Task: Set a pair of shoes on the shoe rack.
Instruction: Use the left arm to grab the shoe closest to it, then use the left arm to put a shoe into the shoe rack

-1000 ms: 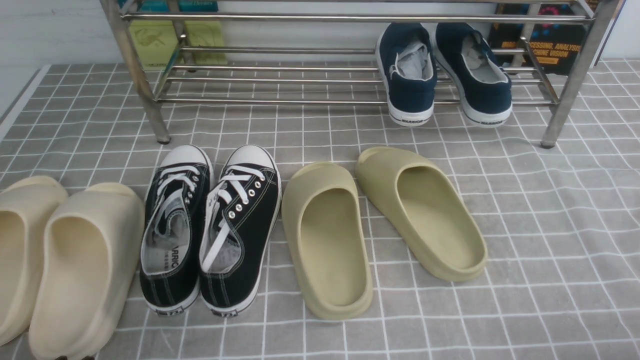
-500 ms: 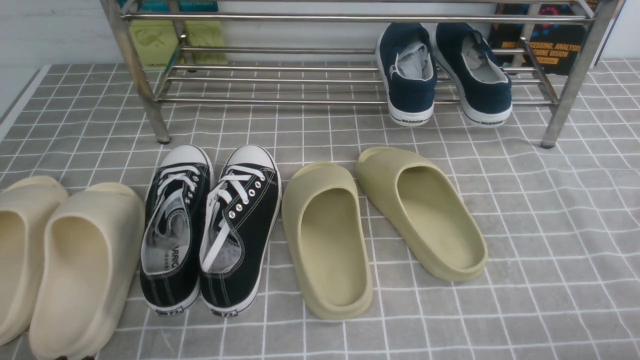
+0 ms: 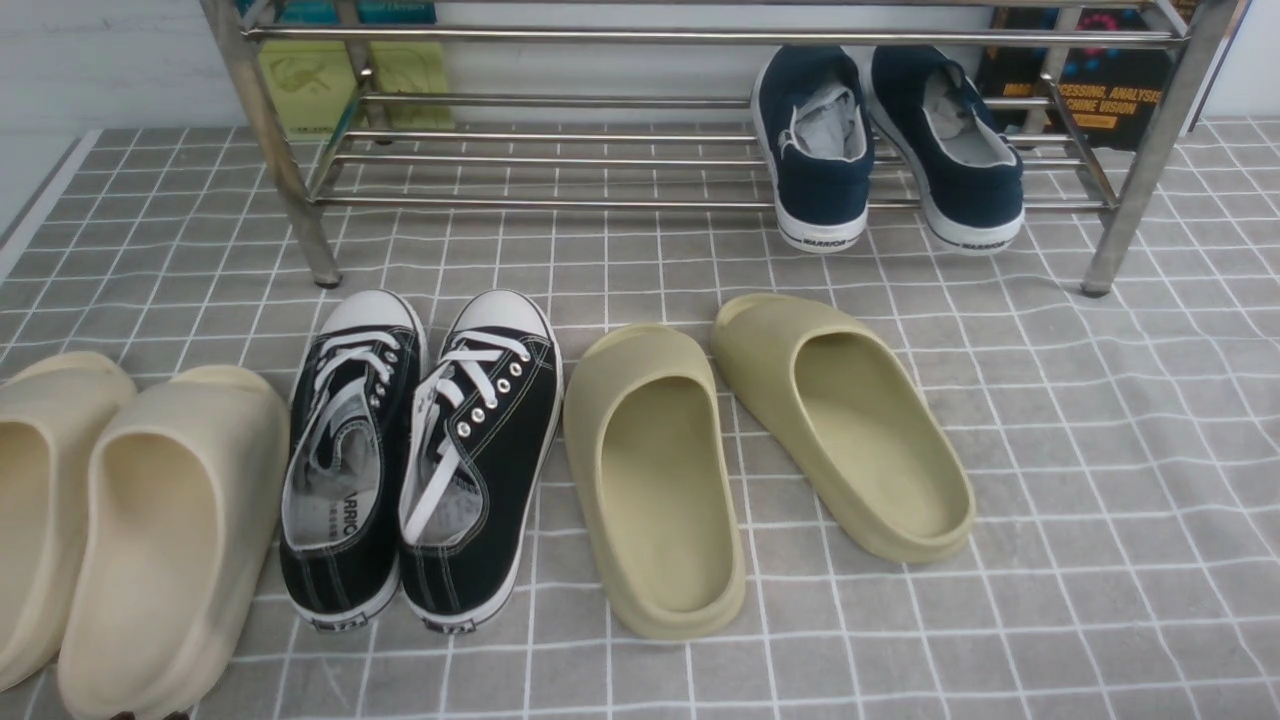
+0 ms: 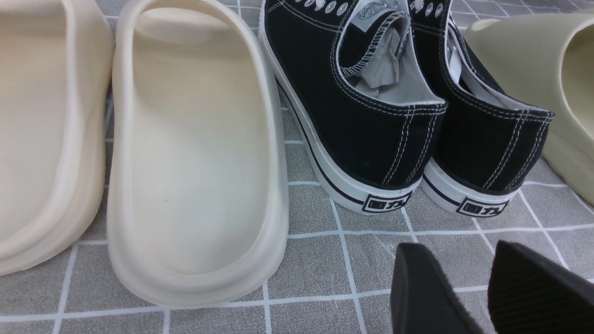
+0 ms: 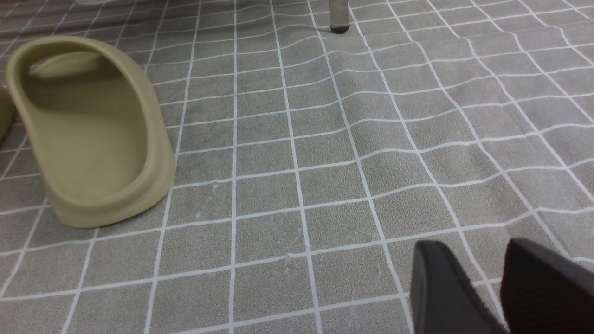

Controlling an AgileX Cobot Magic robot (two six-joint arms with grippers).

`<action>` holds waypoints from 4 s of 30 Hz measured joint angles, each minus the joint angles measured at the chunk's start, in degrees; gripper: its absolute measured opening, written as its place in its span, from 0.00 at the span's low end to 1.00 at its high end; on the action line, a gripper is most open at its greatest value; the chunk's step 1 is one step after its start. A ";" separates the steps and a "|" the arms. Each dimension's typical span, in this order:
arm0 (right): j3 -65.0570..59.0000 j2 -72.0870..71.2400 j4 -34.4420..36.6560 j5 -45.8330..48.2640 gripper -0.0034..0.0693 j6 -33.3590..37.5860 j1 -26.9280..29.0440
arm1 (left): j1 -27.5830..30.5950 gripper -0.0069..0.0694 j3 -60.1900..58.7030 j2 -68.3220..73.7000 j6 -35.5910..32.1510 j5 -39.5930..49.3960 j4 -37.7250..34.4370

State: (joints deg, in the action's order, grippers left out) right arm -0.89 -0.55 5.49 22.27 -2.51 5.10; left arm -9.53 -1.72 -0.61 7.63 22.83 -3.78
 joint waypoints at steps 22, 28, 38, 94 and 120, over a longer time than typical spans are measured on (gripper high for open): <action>0.00 0.00 0.00 0.00 0.38 0.00 0.00 | 0.00 0.40 0.00 0.00 -0.66 -48.55 2.54; 0.00 0.00 0.00 0.00 0.38 0.00 0.00 | 0.00 0.32 2.40 -0.02 4.11 -61.41 0.60; 0.00 0.00 0.00 0.00 0.38 0.00 0.00 | 0.00 0.07 33.04 14.84 -2.04 -8.43 -2.60; 0.00 0.00 0.00 0.00 0.38 0.05 0.00 | -0.48 0.07 79.74 90.20 16.35 23.59 11.29; 0.00 0.00 0.00 0.00 0.38 0.05 0.00 | -0.48 0.37 114.73 123.91 17.42 9.37 16.32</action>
State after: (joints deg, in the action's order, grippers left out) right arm -0.89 -0.55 5.49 22.27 -2.46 5.10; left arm -10.02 113.01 123.30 25.05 32.20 12.54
